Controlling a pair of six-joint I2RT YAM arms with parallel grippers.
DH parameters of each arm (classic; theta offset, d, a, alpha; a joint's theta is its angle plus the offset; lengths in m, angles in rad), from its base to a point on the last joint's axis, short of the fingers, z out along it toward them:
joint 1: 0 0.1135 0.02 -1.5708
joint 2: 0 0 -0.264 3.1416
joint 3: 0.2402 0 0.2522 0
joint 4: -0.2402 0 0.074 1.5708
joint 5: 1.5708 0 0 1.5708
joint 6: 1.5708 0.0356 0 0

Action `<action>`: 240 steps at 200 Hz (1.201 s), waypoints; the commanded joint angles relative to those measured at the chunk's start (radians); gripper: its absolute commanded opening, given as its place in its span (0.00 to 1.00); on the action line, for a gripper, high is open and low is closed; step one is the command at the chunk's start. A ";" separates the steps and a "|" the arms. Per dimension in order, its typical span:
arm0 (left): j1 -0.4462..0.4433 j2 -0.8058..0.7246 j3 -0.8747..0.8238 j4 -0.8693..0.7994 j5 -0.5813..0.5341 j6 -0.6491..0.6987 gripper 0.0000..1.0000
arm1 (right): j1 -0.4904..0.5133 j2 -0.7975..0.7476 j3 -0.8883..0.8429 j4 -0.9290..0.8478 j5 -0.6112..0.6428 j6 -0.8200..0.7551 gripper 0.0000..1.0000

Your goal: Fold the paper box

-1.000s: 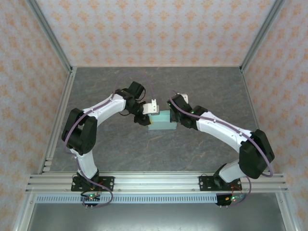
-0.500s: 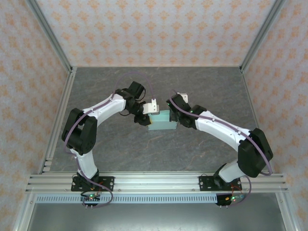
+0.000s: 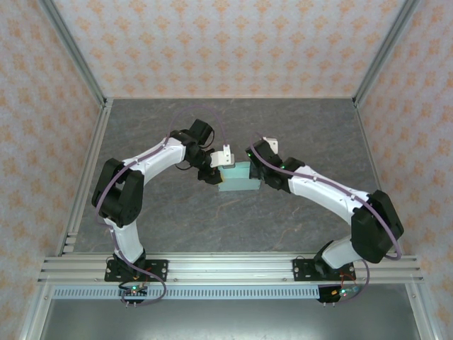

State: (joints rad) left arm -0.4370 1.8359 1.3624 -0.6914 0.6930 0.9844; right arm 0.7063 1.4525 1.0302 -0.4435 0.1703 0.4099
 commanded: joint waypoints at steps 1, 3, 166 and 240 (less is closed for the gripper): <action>-0.005 0.026 0.023 -0.031 -0.080 -0.019 0.32 | 0.004 -0.030 -0.038 0.012 0.044 0.033 0.00; -0.005 0.026 0.023 -0.031 -0.081 -0.019 0.32 | 0.004 -0.032 -0.041 0.014 0.045 0.034 0.00; 0.007 0.008 0.023 -0.023 -0.058 -0.041 0.43 | 0.027 -0.071 -0.098 0.076 0.077 -0.034 0.00; 0.018 -0.023 0.005 0.005 -0.034 -0.065 0.55 | 0.042 -0.070 -0.104 0.089 0.091 -0.037 0.00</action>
State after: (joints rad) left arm -0.4232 1.8378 1.3682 -0.6872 0.6712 0.9394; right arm 0.7357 1.4014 0.9394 -0.3470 0.2241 0.3809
